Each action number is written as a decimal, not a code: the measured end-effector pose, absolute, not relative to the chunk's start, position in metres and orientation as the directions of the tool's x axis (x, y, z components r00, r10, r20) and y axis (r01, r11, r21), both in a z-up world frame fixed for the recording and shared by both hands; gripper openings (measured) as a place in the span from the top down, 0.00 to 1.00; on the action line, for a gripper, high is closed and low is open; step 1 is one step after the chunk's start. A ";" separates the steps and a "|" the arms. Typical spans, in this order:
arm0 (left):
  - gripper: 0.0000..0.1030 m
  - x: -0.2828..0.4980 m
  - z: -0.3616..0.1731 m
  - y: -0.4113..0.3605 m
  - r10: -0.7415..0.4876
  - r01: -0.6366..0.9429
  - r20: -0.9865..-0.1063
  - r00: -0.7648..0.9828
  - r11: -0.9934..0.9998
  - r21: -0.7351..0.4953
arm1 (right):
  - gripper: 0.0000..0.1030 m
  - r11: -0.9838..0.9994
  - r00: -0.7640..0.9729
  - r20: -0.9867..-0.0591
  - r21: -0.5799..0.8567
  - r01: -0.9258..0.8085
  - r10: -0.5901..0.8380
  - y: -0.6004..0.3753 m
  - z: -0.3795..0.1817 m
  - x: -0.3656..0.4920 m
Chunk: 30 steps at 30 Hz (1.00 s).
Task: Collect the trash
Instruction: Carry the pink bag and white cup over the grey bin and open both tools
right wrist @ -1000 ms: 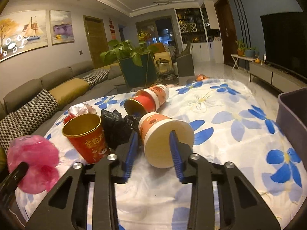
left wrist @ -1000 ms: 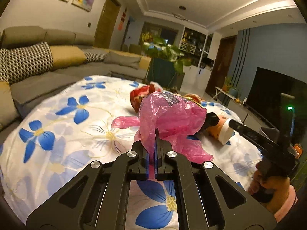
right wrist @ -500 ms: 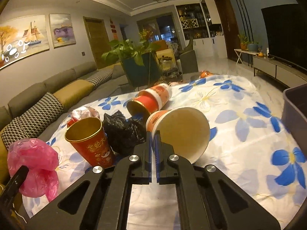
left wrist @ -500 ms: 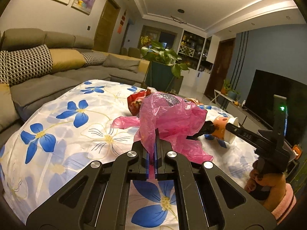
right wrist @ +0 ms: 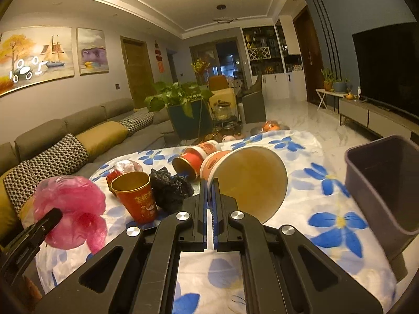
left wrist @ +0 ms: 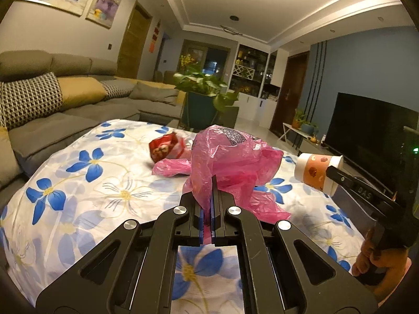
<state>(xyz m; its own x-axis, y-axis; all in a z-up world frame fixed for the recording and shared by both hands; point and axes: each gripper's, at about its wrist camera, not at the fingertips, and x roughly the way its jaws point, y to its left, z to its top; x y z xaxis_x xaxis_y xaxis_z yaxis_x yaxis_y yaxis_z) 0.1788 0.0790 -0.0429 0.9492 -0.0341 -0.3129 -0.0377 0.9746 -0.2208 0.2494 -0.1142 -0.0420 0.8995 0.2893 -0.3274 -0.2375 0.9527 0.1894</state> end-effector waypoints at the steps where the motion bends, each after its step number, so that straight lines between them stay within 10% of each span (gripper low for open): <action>1: 0.98 0.178 -0.042 0.076 -0.037 -0.034 -0.313 0.949 0.976 -0.217 | 0.96 0.955 0.903 -0.323 0.181 -0.234 0.282 -0.116 -0.039 0.245; 30: 0.98 0.184 -0.014 -0.003 -0.140 0.100 -0.297 0.945 0.984 -0.145 | 0.96 0.986 0.961 -0.236 0.119 -0.117 0.142 -0.186 -0.012 0.196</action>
